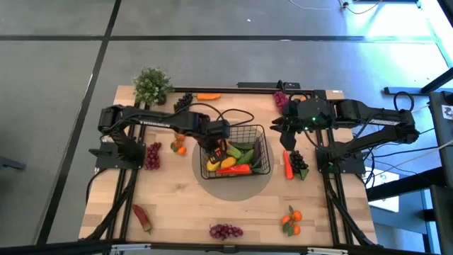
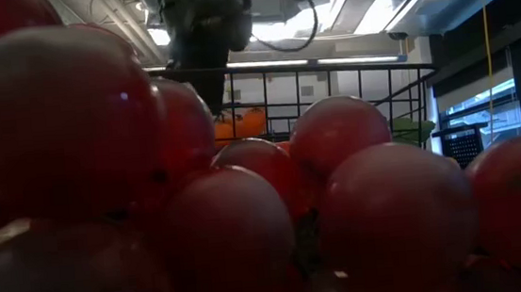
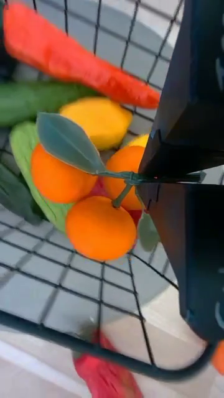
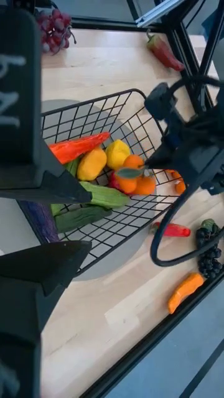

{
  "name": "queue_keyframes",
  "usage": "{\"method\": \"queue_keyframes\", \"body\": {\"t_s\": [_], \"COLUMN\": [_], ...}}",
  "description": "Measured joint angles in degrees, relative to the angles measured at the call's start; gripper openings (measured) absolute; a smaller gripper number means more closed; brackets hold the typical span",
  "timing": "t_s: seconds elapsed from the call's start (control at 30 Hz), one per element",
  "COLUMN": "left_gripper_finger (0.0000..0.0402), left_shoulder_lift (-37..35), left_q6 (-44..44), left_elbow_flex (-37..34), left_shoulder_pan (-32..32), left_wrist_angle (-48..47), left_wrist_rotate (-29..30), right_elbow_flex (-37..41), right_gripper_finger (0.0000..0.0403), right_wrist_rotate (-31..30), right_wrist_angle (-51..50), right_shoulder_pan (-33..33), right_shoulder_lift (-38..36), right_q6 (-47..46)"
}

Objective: Build produce basket
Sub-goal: Put the bottom left orange into the basket, then put the top orange into the basket

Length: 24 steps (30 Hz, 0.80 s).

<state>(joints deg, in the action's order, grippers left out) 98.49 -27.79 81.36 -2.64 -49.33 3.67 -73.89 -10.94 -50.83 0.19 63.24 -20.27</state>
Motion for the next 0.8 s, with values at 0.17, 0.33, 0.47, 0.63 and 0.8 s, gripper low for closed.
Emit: {"method": "queue_keyframes", "body": {"t_s": [0.17,0.33,0.47,0.63,0.8], "left_gripper_finger": [0.0,0.0002,0.0017,0.0049,0.0082], "left_shoulder_lift": [0.8,1.2,1.2,1.2,1.2], "left_q6": [0.0,0.4,1.2,1.4,1.4], "left_elbow_flex": [0.0,0.1,0.1,0.0,0.0], "left_shoulder_pan": [-1.3,-2.4,-2.4,-2.4,-2.5], "left_wrist_angle": [-3.1,-3.7,-3.6,-3.7,-3.8], "left_wrist_rotate": [0.1,-1.1,-1.2,-1.3,-1.3], "right_elbow_flex": [0.0,0.0,0.0,0.0,0.0], "right_gripper_finger": [0.0095,0.0095,0.0095,0.0095,0.0095], "right_wrist_rotate": [0.0,0.0,0.0,0.0,0.0], "right_wrist_angle": [0.0,0.0,0.0,0.0,0.0], "right_shoulder_pan": [0.0,0.0,0.0,0.0,0.0], "right_shoulder_lift": [0.0,0.0,0.0,0.0,0.0], "right_q6": [0.2,0.1,0.0,-0.2,-0.2]}}
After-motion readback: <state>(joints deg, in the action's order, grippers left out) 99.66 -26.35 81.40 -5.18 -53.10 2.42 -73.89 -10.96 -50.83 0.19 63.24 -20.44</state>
